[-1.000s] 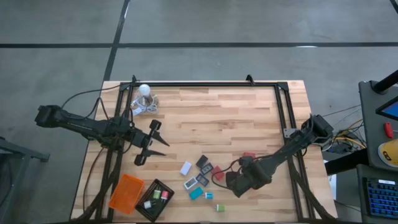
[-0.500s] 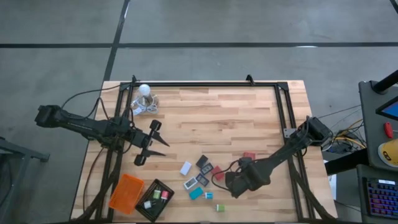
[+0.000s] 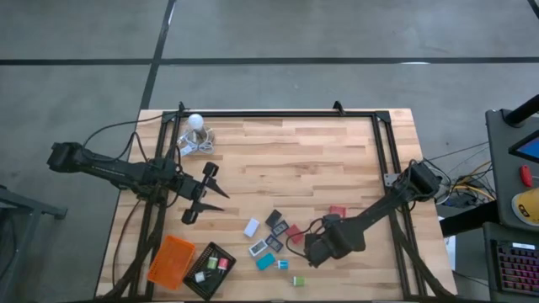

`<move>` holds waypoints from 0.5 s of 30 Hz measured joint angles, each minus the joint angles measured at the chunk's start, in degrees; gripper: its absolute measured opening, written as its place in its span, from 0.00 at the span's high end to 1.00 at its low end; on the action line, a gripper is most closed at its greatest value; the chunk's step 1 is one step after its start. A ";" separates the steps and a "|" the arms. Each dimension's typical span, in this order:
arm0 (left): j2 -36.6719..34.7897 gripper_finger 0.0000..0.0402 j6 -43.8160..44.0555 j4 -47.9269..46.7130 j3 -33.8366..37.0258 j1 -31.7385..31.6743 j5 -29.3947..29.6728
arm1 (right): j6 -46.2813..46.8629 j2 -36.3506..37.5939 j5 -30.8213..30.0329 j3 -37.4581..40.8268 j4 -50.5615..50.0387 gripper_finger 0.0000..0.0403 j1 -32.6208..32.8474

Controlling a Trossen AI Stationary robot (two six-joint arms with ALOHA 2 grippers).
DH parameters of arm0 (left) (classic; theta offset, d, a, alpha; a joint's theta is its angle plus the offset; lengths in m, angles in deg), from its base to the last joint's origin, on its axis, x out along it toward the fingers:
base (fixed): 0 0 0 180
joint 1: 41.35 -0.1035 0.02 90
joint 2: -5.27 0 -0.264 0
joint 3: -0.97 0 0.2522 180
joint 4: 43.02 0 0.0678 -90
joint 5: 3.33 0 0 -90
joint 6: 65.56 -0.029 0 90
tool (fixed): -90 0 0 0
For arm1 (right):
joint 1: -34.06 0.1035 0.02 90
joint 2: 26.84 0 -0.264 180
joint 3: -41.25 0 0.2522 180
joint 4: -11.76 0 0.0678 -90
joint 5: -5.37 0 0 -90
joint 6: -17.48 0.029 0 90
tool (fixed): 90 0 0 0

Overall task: Pick & Place Office items
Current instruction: Put the pink white charger adapter into the black basket

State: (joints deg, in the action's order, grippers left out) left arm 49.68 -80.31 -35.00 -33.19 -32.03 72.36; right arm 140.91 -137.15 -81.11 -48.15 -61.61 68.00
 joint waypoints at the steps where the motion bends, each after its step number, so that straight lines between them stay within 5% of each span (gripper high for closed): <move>1: 0.00 0.54 0.01 0.00 0.00 0.00 0.00 | 0.00 -0.09 0.05 0.03 0.00 0.44 -0.01; 15: 0.00 0.54 0.01 0.00 0.00 0.00 0.02 | -0.59 -0.20 1.59 -2.31 -2.36 0.44 -0.04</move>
State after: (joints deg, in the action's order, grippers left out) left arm 49.68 -80.31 -35.00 -33.19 -32.03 72.38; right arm 140.32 -137.35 -79.52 -50.46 -63.98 67.95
